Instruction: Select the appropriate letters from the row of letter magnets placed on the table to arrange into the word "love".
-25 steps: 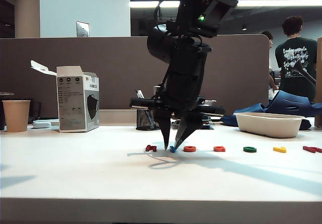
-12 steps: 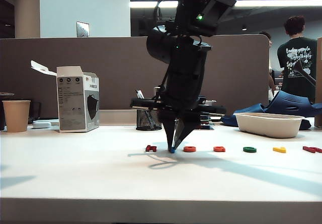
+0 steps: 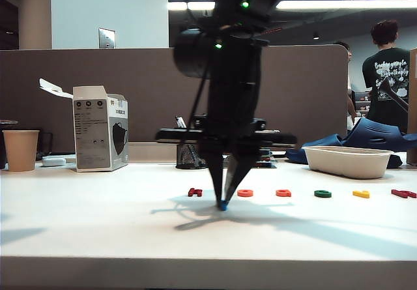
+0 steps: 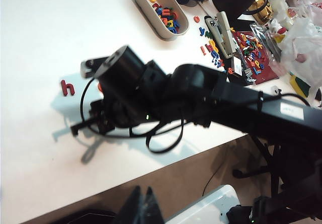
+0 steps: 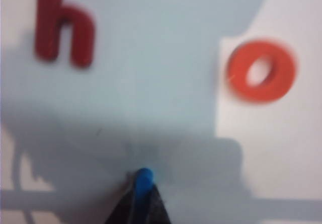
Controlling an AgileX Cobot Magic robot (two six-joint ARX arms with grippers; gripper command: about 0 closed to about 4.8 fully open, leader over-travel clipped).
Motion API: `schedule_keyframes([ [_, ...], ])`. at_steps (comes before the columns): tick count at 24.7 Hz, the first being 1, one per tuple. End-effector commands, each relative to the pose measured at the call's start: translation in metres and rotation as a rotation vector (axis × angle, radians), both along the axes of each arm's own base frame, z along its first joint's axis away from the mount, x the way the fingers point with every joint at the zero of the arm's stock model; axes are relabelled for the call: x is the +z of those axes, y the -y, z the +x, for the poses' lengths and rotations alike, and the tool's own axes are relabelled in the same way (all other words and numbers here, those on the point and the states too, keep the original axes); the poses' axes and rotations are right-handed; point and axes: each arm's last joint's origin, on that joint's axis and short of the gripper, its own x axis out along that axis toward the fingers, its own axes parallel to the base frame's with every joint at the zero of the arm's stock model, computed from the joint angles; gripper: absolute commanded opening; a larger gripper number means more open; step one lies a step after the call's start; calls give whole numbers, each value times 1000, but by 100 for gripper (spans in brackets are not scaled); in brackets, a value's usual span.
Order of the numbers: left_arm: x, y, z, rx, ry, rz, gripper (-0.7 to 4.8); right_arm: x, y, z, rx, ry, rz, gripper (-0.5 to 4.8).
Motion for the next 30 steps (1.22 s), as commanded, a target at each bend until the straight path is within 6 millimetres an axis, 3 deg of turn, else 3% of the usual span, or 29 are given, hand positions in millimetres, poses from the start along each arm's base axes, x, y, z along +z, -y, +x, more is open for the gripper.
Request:
schedule_keyframes([
  [1, 2, -1, -1, 0, 21, -6, -5, -16, -9, -23, 12, -93, -75, -8],
  [5, 2, -1, -1, -1, 17, -4, -5, -19, -16, -33, -2, -104, -82, -5],
  [9, 1, -1, -2, -4, 3, 2, -5, -18, -14, -35, -5, -120, -96, 91],
  [16, 0, -1, -2, -5, -4, 6, -5, -7, -13, -36, -4, -103, -78, 96],
  [24, 0, -1, -2, -10, -8, 4, -5, 35, 0, -34, -34, 8, -10, 120],
  [28, 0, -1, -2, -10, -9, 5, -5, 58, 6, -31, -24, 73, 44, 223],
  [30, -1, -1, -3, -10, -15, 8, -5, 71, 11, -19, 11, 134, 74, 231],
])
